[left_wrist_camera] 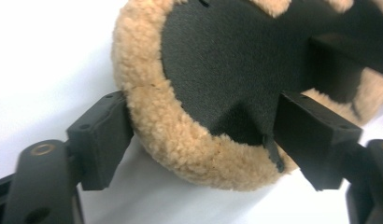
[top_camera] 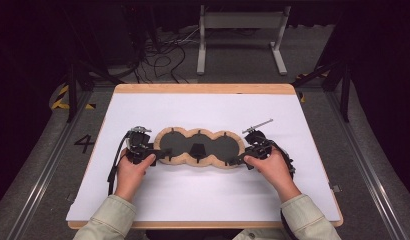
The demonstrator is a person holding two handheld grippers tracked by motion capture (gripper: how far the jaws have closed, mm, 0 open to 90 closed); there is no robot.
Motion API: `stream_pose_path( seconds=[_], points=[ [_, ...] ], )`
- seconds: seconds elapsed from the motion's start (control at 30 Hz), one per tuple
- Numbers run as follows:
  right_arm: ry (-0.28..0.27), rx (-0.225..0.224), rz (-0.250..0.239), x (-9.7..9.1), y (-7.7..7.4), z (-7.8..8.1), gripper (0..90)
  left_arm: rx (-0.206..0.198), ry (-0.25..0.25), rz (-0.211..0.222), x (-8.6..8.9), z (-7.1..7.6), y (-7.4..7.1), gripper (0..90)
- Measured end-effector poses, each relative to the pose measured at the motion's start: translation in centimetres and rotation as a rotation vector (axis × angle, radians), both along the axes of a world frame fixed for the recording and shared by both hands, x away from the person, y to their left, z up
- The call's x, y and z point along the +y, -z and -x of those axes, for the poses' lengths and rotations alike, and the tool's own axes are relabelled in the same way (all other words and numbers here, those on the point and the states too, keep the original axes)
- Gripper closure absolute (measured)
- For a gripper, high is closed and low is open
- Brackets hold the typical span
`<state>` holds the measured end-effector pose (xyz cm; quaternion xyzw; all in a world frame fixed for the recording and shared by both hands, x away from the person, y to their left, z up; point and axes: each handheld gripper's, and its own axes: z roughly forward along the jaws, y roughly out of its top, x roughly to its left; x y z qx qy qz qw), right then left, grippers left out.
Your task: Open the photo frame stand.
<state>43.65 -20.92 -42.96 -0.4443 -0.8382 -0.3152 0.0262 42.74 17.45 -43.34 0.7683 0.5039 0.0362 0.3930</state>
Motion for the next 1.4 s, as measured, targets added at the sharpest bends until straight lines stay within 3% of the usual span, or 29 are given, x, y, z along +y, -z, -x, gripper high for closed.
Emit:
stream_pose_path(
  seconds=[0.13,0.33,0.47,0.53,0.73,0.97,1.1,1.17,1.4],
  points=[
    [0.018,-0.013,-0.008,-0.3,-0.4,0.2,14.8,-0.031,-0.007,0.001,0.1,0.4,-0.4,24.6],
    [0.041,-0.044,0.031,-0.6,-0.6,0.5,37.7,-0.105,-0.057,-0.008,0.4,1.1,-1.2,36.0],
    [0.042,-0.046,0.05,-0.6,-0.4,0.6,41.9,-0.105,-0.058,-0.022,0.4,1.2,-1.3,39.2],
    [0.049,-0.047,0.037,-0.7,-0.5,0.5,42.9,-0.094,-0.062,-0.018,0.4,1.3,-1.2,40.8],
    [0.078,-0.076,0.002,-1.3,-1.0,0.7,52.8,-0.112,-0.075,-0.015,0.7,1.3,-1.3,42.3],
    [0.121,-0.205,-0.005,-1.7,-2.8,1.5,68.4,-0.134,-0.089,0.013,0.9,1.5,-1.6,43.2],
    [0.136,-0.272,-0.014,-1.9,-3.8,2.1,74.6,-0.139,-0.085,0.009,0.8,1.6,-1.5,44.1],
    [0.143,-0.297,-0.022,-2.1,-4.0,2.3,74.9,-0.145,-0.084,0.014,0.8,1.7,-1.5,44.8],
    [0.125,-0.355,0.031,-1.8,-4.2,2.9,74.9,-0.157,-0.068,-0.015,0.5,1.9,-1.4,46.0]
  ],
)
